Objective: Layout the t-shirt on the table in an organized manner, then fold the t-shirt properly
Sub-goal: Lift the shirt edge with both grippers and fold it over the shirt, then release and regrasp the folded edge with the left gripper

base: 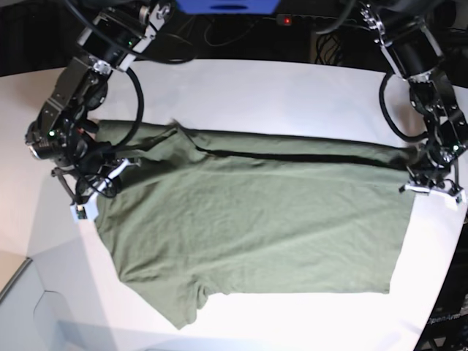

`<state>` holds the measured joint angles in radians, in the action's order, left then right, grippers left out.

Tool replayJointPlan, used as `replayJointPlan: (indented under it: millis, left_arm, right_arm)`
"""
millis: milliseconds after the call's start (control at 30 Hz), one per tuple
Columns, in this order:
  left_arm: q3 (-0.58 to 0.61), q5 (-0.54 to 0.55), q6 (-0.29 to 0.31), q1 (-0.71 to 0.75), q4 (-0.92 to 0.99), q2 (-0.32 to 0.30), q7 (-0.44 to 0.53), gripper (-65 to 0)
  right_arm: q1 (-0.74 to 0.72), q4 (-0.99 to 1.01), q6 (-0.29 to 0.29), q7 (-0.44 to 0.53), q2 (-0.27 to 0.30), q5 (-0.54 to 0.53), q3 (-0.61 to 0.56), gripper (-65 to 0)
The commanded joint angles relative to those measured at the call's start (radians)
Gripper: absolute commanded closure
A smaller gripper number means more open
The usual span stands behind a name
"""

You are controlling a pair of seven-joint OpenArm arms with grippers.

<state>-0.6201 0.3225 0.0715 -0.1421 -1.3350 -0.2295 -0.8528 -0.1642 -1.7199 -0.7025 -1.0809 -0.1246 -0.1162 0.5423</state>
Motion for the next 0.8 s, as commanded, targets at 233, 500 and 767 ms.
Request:
replayJointPlan:
  millis: [233,500,767]
  left_arm:
    - [-0.002,0.008,-0.003,-0.034,0.033,-0.035,0.02,0.0]
    - [-0.004,0.008,-0.005,-0.061,0.128,-0.063,0.02,-12.4]
    - [-0.01,0.017,0.001,-0.073,0.122,-0.064,0.022,-45.9]
  right_arm:
    - [-0.022,0.071,0.004,0.02,0.033,-0.018,-0.003,0.0]
    - [-0.022,0.088,0.004,0.02,0.035,-0.018,-0.004,-9.5]
    - [-0.016,0.085,0.004,0.02,0.056,-0.02,0.002,-32.8]
